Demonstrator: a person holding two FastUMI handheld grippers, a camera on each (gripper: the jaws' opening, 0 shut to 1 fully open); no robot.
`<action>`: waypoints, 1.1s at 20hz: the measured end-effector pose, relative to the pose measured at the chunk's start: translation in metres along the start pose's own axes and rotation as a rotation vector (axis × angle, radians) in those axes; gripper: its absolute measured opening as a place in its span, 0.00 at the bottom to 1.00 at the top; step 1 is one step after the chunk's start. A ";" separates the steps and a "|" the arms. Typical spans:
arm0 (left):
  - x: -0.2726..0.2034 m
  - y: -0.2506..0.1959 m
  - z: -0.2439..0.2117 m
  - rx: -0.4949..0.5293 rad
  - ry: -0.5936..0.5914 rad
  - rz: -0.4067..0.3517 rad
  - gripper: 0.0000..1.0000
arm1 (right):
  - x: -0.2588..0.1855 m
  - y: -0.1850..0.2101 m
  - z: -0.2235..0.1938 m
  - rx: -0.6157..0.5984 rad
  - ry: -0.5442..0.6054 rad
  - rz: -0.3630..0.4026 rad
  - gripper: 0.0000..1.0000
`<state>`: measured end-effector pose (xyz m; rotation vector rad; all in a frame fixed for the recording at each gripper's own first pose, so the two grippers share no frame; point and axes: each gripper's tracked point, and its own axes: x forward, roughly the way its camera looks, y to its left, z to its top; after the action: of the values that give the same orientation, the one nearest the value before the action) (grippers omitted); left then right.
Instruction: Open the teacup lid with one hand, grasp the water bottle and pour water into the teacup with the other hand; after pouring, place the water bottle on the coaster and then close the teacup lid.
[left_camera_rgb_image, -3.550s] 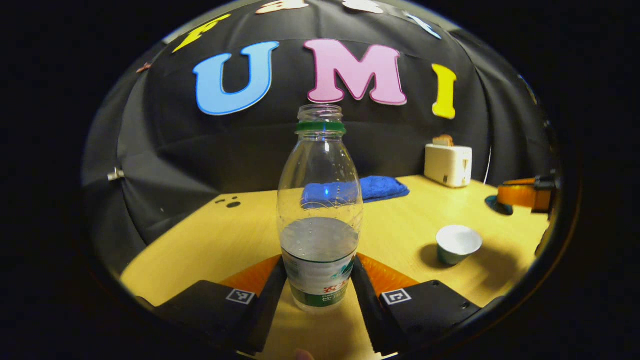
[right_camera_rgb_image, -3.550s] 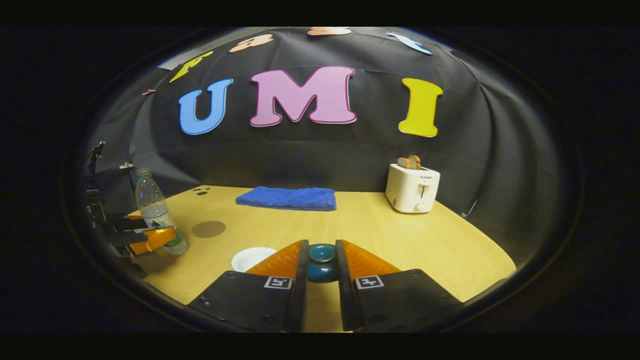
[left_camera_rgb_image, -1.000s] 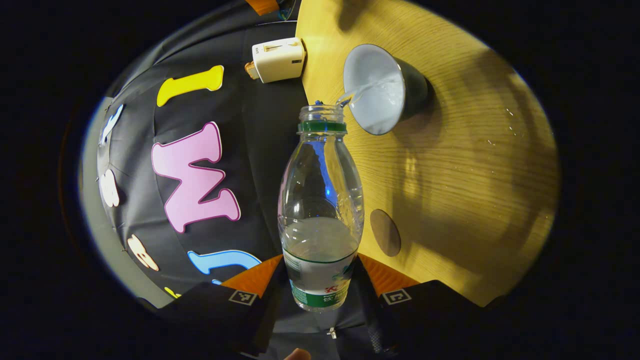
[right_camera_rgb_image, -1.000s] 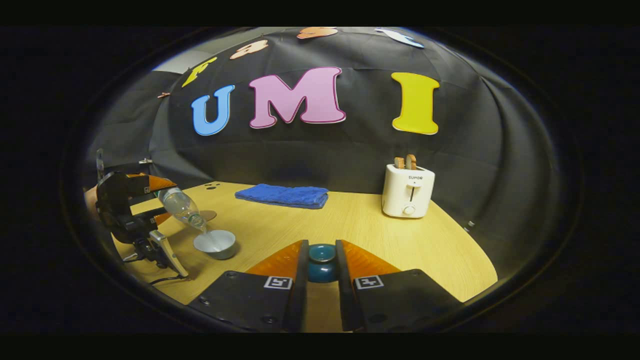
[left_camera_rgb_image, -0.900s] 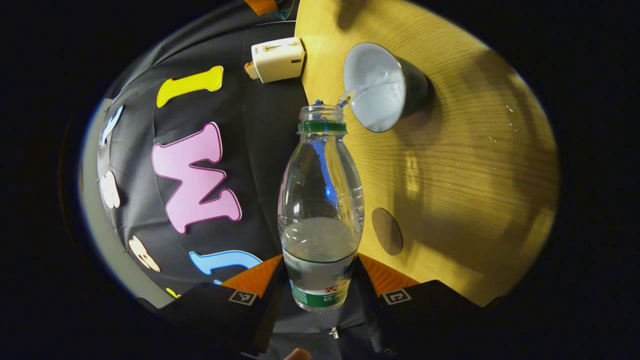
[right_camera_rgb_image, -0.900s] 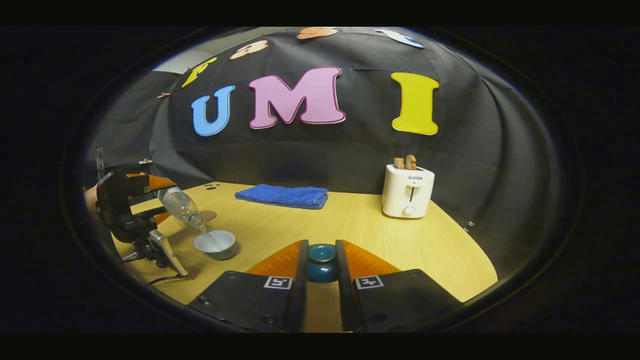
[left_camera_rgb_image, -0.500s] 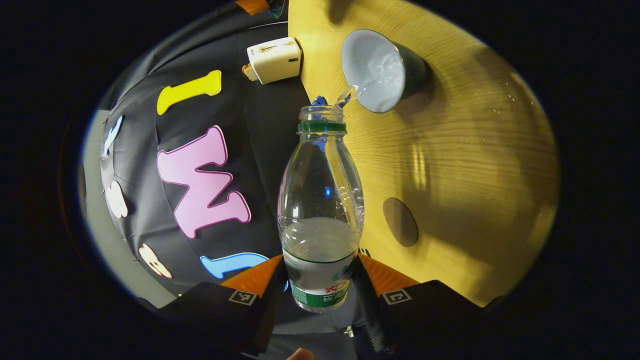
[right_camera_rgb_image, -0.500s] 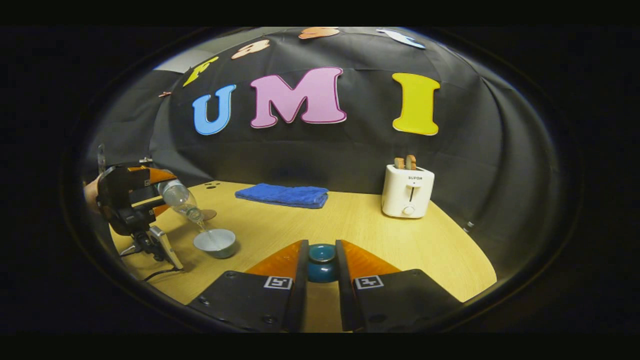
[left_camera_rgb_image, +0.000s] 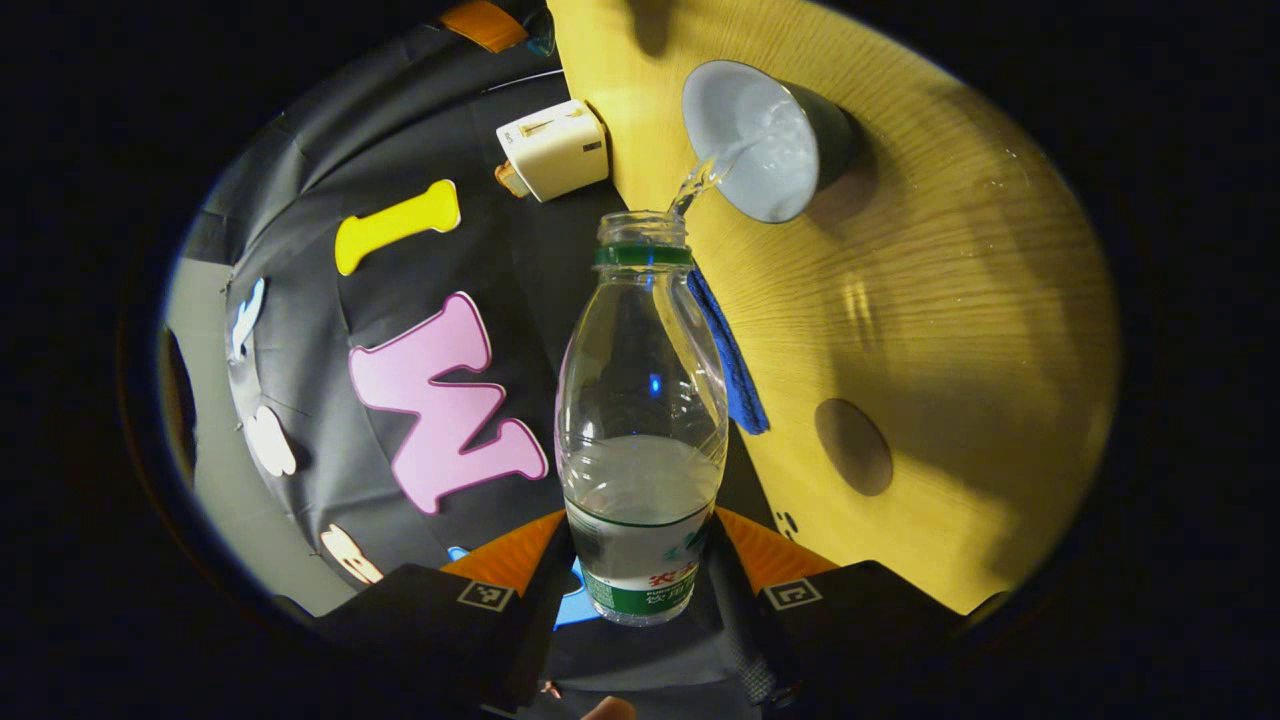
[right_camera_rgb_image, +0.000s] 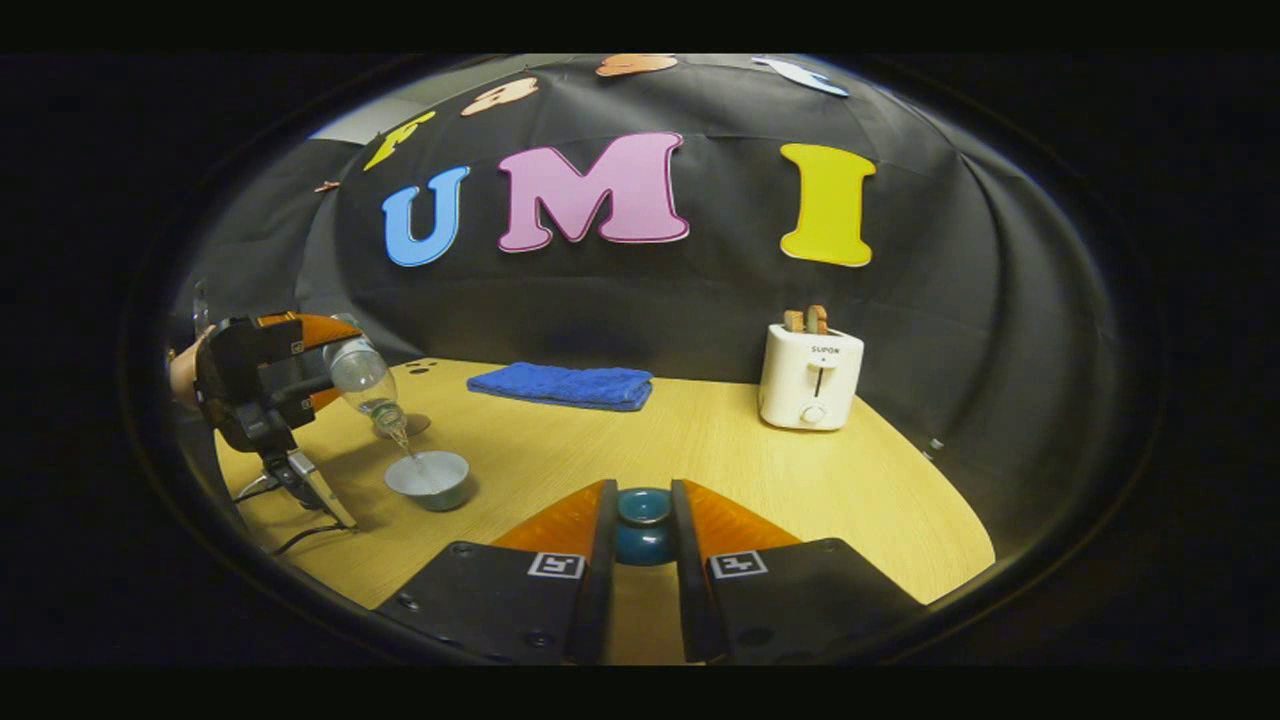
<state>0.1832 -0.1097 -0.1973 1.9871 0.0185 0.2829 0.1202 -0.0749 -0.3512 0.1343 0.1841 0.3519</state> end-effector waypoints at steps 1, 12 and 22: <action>0.000 0.004 -0.002 0.006 -0.001 0.020 0.75 | -0.001 0.000 0.000 0.000 -0.001 -0.001 0.30; 0.009 0.049 0.011 0.129 -0.127 0.208 0.76 | -0.011 0.005 -0.001 -0.016 -0.006 0.008 0.30; 0.007 0.054 0.017 0.147 -0.173 0.224 0.76 | -0.011 0.007 0.000 -0.017 -0.009 -0.003 0.30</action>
<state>0.1871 -0.1467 -0.1538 2.1565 -0.3034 0.2591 0.1082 -0.0725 -0.3482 0.1186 0.1722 0.3496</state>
